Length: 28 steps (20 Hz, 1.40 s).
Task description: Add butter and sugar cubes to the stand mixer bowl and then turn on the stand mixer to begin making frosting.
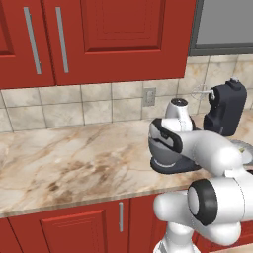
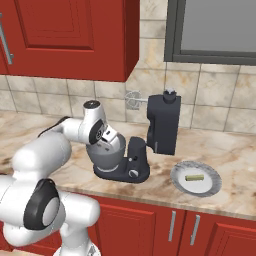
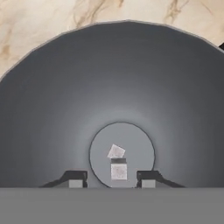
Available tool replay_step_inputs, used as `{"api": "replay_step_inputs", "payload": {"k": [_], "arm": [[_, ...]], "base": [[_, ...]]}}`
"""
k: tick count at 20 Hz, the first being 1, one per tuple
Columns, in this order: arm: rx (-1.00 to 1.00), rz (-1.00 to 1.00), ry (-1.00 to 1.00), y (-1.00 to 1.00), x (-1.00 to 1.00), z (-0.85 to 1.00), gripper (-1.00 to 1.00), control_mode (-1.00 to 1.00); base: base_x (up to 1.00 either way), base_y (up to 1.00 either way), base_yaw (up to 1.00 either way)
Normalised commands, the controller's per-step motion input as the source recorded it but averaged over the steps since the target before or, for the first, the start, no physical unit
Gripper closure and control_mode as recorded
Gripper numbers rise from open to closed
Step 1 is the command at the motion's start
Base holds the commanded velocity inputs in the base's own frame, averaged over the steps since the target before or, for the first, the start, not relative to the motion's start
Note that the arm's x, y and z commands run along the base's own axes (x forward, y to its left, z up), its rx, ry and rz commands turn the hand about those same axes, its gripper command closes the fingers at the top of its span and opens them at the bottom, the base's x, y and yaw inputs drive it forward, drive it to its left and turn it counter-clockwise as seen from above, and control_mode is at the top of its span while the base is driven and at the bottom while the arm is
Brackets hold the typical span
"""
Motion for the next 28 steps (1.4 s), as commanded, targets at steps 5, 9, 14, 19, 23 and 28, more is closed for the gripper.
{"api": "replay_step_inputs", "payload": {"k": [5,9,14,19,23,28], "arm": [[0.0,0.0,-0.01,0.0,-0.07,0.52,-1.0,-1.0],[0.07,0.0,-0.1,0.0,-0.46,1.0,-1.0,-1.0],[0.01,-0.03,0.0,-0.16,-0.65,0.74,-1.0,-1.0],[0.0,-0.18,0.09,-0.62,-0.66,0.1,-1.0,-1.0],[0.0,-0.25,0.05,-0.99,-0.6,0.0,-1.0,-1.0],[0.0,-0.22,0.0,-1.0,-0.45,0.0,-1.0,-1.0]], "base": [[0.0,0.0,0.0],[0.0,0.0,0.0],[0.0,0.0,0.0],[0.0,0.0,0.0],[0.0,0.0,0.0],[0.0,0.0,0.0]]}}
